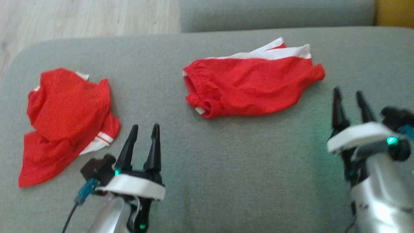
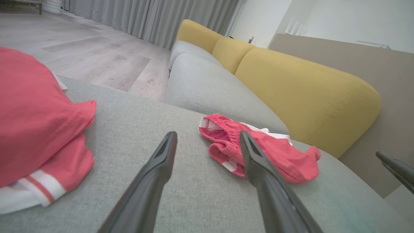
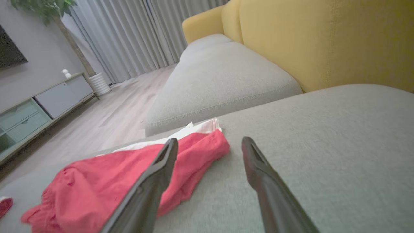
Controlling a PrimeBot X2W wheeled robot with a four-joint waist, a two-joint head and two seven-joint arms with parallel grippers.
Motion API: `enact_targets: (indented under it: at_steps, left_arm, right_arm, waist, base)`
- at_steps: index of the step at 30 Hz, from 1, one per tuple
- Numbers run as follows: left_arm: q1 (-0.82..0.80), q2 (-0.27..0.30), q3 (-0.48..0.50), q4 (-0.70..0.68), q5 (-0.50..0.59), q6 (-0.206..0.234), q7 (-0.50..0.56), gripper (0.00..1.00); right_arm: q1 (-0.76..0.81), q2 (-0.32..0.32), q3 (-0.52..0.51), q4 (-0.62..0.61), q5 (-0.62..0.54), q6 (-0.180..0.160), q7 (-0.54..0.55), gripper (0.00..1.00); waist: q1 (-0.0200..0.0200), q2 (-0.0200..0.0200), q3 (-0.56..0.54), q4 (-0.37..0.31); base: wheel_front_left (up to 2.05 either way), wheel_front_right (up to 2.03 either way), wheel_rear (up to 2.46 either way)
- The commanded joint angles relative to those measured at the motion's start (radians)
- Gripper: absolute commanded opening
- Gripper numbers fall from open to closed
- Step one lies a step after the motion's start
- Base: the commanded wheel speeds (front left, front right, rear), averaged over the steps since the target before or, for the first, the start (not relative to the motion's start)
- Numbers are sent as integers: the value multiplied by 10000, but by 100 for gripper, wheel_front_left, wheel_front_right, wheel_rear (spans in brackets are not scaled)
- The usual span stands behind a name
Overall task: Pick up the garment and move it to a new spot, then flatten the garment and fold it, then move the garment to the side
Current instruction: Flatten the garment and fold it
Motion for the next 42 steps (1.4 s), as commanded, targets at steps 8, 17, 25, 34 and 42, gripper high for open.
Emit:
enact_targets:
  at_steps: [8,17,25,34,42]
  left_arm:
    - [-1258,-69,-349,-181,-195,-57,-64,100]
    - [-1702,-133,-735,-214,-411,-58,-64,100]
    - [-1922,-175,-896,-164,-538,-59,-64,100]
    - [-1957,-191,-909,-65,-581,-59,-64,100]
    - [-1825,-196,-765,-36,-555,-59,-64,100]
  right_arm:
    - [-2692,81,-2333,1754,-27,-9,1364,100]
    - [-4276,-230,-3684,4061,-1267,-9,2197,100]
    - [-4850,-432,-3846,5296,-2085,-9,2323,100]
    - [-5254,-574,-3534,5848,-2227,-9,1679,0]
    - [-5091,-757,-3342,5880,-1852,-9,657,0]
  waist:
    - [-1,-1,1432,1211]
    - [-1,-1,2023,1828]
    - [-1,-1,2181,2051]
    - [-1,-1,2207,2008]
    - [-1,-1,1872,1723]
  base:
    - [0,0,0]
    - [0,0,0]
    - [0,0,0]
    - [0,0,0]
    - [0,0,0]
